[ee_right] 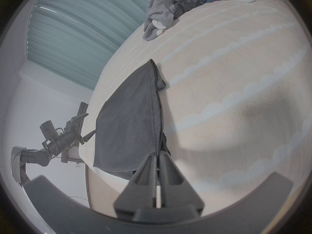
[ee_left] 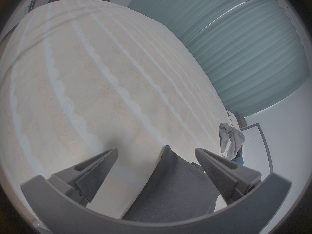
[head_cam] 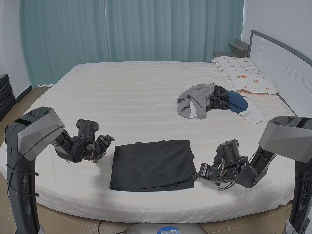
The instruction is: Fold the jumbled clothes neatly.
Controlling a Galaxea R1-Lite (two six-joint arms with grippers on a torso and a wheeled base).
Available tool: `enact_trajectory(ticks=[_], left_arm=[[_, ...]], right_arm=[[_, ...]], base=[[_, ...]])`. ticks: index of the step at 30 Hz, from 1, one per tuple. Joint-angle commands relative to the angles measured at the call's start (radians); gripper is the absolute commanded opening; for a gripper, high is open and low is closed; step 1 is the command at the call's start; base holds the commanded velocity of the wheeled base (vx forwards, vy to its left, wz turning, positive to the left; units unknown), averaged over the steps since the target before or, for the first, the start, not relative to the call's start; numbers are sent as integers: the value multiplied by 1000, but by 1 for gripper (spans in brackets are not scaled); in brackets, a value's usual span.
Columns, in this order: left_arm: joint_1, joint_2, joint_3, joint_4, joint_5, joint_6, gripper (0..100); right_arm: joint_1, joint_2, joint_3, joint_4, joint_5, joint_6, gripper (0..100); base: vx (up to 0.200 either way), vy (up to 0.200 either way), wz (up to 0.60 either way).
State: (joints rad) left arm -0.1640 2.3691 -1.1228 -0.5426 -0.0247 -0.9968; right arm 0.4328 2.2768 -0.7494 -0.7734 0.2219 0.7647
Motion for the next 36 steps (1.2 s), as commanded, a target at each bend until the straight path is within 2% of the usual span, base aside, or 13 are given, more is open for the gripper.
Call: enact_trajectory(ticks=[1,13,14,19,23,24,26,27,28,29,30,33,36], left_arm=[[0,-1,0,0,0,0,100],[0,-2,0,1,0,0,100],[0,-2,1,1,0,0,100],[0,-30,26,-2,-15,3,100],[9,-80,81,-11,-97,7,100],[9,-80,81,-11,-97,7,100],[14,-117,133,-20,-185,23,100],[14,-117,133,-20,-185,23,100],[14,-128,159,-23,-228,63,100],[14,-128,162,-23,-230,66,100],[11,-117,182,-25,-236,127,100],[3,-114,202,-27,-236,218,100],[-9,-107,212,-31,-239,276,100]], right_arm=[[0,-23,24,0,1,-1,0],[-2,-25,48,-1,1,-1,0],[-3,-23,48,-1,1,-1,100],[-3,-43,50,-14,2,5,100],[-19,-95,71,-15,8,18,100],[-19,-95,71,-15,8,18,100],[-40,-120,93,-18,8,48,100],[-40,-120,93,-18,8,48,100],[-60,-123,110,-37,10,79,100],[-62,-122,110,-38,10,81,100],[-75,-109,127,-83,11,130,100],[-88,-102,162,-165,11,193,100],[-108,-106,188,-236,14,209,100]], base=[[0,0,0],[0,0,0],[0,0,0],[0,0,0],[0,0,0],[0,0,0],[0,0,0],[0,0,0],[0,0,0],[0,0,0],[0,0,0],[0,0,0],[0,0,0]])
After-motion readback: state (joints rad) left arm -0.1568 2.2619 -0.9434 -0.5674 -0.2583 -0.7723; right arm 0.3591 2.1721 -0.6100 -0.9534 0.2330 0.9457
